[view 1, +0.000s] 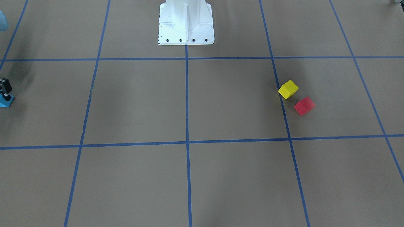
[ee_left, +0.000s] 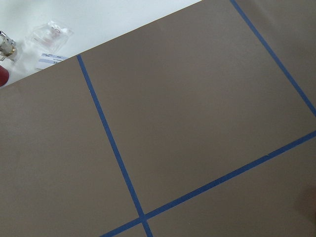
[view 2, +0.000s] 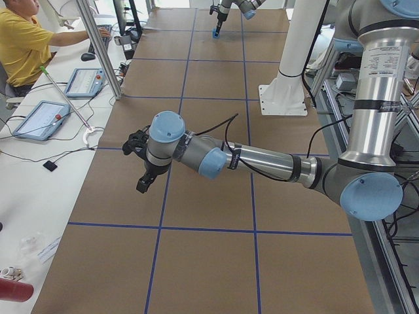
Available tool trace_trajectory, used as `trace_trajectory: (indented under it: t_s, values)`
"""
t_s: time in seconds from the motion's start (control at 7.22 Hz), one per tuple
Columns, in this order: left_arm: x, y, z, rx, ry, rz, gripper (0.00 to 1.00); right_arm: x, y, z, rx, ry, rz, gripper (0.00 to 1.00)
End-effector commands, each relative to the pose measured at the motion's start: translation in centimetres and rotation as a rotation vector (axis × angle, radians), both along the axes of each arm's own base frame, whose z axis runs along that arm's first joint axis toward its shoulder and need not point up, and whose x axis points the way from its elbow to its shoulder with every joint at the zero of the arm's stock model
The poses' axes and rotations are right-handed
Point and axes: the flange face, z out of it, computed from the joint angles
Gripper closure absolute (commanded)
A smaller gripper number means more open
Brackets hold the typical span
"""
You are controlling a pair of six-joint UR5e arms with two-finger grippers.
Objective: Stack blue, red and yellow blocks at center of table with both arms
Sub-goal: 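Close the right gripper on the blue cube and lift it, then carry the blue cube with the right gripper to the table center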
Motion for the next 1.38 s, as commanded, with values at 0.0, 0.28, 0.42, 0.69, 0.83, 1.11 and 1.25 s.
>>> trace_trajectory:
  t_s: [0.0, 0.28, 0.42, 0.69, 0.83, 1.11, 1.25]
  values:
    - [0.0, 0.0, 0.1, -0.002, 0.000, -0.001, 0.00, -3.2, -5.3, -7.4, 0.208, -0.078, -0.093, 1.00]
    - [0.0, 0.0, 0.4, -0.012, 0.001, -0.003, 0.00, -7.6, -11.2, -15.4, 0.319, -0.181, -0.065, 1.00]
    - [0.0, 0.0, 0.6, -0.017, 0.002, -0.004, 0.00, -10.6, -12.9, -18.3, 0.264, -0.197, -0.057, 1.00]
    - [0.0, 0.0, 0.7, -0.020, 0.002, -0.005, 0.00, -20.9, -16.3, -28.6, 0.172, -0.142, -0.129, 1.00]
    - [0.0, -0.1, 0.7, -0.022, 0.002, -0.005, 0.00, -26.6, -16.3, -34.5, 0.059, -0.095, -0.126, 1.00]
    - [0.0, -0.1, 1.3, -0.033, 0.003, -0.006, 0.00, -36.2, -12.9, -42.8, -0.053, -0.094, -0.038, 1.00]
    - [0.0, -0.1, 1.6, -0.038, 0.003, -0.006, 0.00, -40.4, -12.3, -45.5, -0.062, -0.099, -0.030, 1.00]
